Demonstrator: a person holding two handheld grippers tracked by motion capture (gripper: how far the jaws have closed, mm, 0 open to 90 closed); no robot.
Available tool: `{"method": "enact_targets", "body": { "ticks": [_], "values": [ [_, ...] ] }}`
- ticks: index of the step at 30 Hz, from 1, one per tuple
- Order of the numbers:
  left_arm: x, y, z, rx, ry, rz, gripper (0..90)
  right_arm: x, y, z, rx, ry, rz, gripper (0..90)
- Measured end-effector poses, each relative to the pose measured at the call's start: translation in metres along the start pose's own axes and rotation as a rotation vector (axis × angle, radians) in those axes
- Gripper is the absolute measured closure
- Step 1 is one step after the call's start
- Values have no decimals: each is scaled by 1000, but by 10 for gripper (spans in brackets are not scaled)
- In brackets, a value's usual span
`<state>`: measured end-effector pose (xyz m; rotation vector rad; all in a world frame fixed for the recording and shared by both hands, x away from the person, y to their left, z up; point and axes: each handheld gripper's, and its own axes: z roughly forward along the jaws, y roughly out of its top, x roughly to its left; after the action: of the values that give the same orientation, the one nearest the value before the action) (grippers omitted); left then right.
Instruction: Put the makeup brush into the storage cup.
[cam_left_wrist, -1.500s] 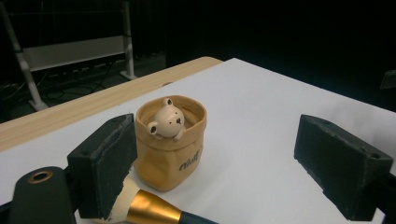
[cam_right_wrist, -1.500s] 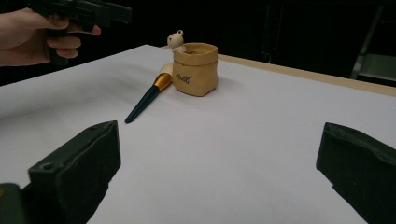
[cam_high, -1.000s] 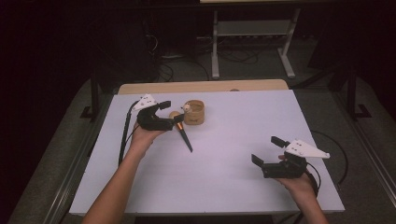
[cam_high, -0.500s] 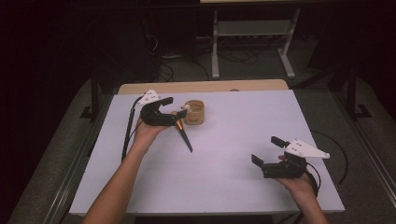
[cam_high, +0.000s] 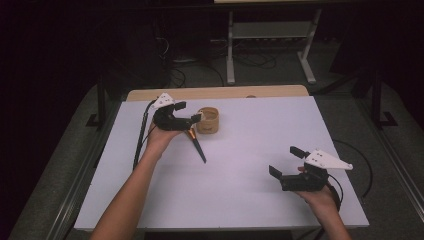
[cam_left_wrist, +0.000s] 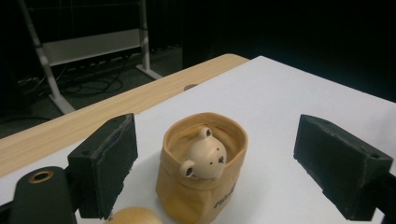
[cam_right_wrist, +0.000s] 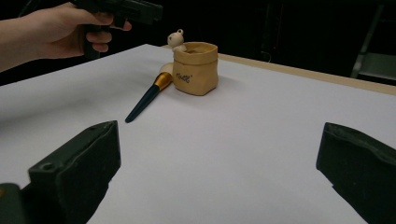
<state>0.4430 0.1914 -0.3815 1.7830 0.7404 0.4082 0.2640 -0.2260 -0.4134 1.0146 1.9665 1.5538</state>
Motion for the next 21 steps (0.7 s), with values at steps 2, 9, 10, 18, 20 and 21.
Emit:
{"method": "enact_targets", "body": {
  "ticks": [2, 9, 10, 18, 20, 21],
  "values": [
    [0, 1, 1, 4, 4, 1, 130, 0, 0, 0, 1, 0, 0, 0],
    [-1, 3, 3, 40, 16, 8, 131, 0, 0, 0, 1, 0, 1, 0],
    [-1, 3, 4, 47, 16, 2, 131, 0, 0, 0, 1, 0, 1, 0],
    [1, 2, 4, 119, 52, -16, 130, 0, 0, 0, 0, -1, 1, 0],
    [1, 2, 4, 128, 55, -24, 130, 0, 0, 0, 1, -1, 2, 0],
    [2, 2, 3, 135, 57, -23, 130, 0, 0, 0, 1, -1, 2, 0]
  ]
}}
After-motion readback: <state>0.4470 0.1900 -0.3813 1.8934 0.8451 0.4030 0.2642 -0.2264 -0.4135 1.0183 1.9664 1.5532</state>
